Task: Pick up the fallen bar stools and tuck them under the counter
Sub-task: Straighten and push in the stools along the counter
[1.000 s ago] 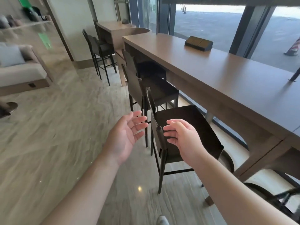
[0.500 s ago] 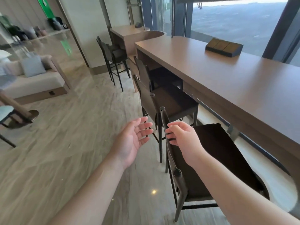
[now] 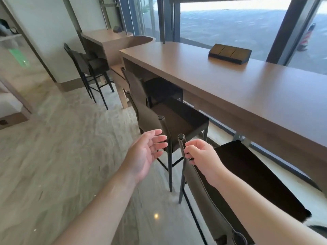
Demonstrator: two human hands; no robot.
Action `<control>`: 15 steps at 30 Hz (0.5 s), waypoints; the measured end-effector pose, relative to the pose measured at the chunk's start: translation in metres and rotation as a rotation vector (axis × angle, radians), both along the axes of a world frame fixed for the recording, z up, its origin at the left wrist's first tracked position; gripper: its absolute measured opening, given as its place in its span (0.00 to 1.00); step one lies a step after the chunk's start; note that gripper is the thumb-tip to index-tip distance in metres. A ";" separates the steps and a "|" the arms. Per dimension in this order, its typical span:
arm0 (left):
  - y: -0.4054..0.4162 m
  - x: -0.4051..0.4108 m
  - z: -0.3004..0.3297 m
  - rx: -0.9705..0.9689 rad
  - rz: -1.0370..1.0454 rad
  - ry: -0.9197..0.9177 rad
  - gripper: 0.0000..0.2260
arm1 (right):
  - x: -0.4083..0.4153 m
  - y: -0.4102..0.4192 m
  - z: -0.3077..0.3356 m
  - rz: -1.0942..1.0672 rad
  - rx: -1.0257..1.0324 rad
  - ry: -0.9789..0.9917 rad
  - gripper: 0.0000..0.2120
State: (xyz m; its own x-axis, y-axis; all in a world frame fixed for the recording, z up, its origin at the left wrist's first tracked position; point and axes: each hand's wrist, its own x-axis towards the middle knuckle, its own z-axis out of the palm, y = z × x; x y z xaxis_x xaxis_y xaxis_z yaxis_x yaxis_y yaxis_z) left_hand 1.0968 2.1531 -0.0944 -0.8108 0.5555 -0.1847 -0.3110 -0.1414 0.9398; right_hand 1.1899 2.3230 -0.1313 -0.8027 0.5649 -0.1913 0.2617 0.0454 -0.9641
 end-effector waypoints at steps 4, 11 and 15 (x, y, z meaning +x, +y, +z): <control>-0.003 -0.063 -0.005 -0.049 -0.136 0.015 0.18 | -0.040 -0.018 -0.006 -0.143 -0.020 -0.043 0.07; 0.008 -0.132 -0.010 -0.037 -0.374 0.010 0.18 | -0.078 -0.047 -0.012 -0.352 0.035 -0.108 0.06; 0.023 -0.149 -0.021 -0.036 -0.468 -0.024 0.18 | -0.078 -0.049 -0.016 -0.400 0.081 -0.170 0.07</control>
State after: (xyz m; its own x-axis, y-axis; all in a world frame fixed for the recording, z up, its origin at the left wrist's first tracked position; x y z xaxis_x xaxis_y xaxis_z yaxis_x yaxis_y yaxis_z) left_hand 0.9476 2.1765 -0.1157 -0.4700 0.8532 -0.2262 -0.3550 0.0519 0.9334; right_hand 1.1124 2.2740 -0.1469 -0.4786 0.8435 -0.2439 0.4284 -0.0181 -0.9034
